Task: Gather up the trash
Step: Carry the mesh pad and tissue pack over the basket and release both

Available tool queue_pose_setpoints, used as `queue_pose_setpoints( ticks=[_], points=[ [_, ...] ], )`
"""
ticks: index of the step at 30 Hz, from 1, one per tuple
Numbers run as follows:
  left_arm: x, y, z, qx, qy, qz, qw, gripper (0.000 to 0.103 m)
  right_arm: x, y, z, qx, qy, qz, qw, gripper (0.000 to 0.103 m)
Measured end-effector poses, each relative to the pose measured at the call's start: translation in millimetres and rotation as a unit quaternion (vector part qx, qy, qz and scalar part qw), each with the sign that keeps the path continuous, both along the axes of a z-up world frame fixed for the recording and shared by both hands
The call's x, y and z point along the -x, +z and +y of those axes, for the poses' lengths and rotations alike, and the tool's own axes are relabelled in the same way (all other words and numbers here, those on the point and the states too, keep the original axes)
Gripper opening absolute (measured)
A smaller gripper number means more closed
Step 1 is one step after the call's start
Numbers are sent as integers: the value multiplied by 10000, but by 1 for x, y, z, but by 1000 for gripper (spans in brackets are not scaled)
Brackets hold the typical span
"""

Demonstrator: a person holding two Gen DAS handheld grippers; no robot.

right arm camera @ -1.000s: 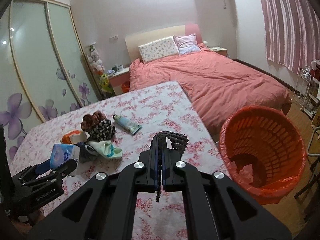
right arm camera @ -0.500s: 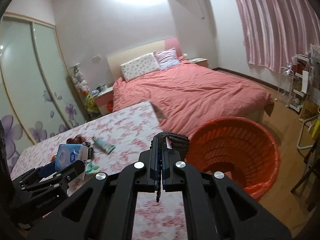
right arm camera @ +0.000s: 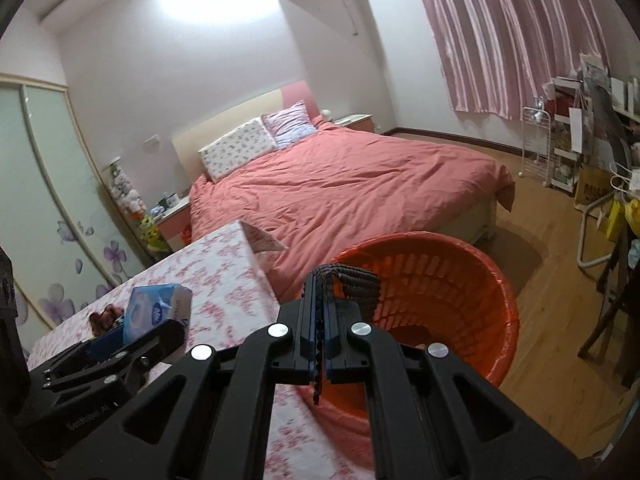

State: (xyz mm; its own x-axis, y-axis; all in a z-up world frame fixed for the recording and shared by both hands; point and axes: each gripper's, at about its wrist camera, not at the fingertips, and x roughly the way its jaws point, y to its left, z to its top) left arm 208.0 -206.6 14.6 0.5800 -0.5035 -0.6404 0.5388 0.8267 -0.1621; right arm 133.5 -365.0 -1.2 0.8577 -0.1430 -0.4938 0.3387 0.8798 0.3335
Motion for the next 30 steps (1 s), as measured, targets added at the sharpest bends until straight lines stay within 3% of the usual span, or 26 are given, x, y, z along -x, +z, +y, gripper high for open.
queue_pose_setpoints(
  ticks=[12,14,15,16,18,26,30],
  points=[
    [-28,-40,-71,-232,-674,323,9969,73,-8,-23,-47,-358,-351,96,9987,4],
    [-32,-48,-77,-271,-696,423,9963,74,-9,-28,-53,-474,-370,139,9981,10],
    [-34,-51,-78,-290,-701,465,9960,74,-9,-30,-53,-510,-372,159,9979,19],
    [-36,-56,-79,-317,-694,500,9958,75,-10,-31,-55,-547,-377,177,9976,29],
    [-38,-61,-77,-363,-661,532,9957,76,-8,-35,-55,-578,-397,199,9973,33],
    [-43,-62,-51,-494,-329,446,9972,76,-13,-35,-50,-493,-257,423,9976,33],
    [-45,-59,-33,-461,-121,455,9978,76,-17,-37,-41,-130,-271,760,9967,33]
  ],
)
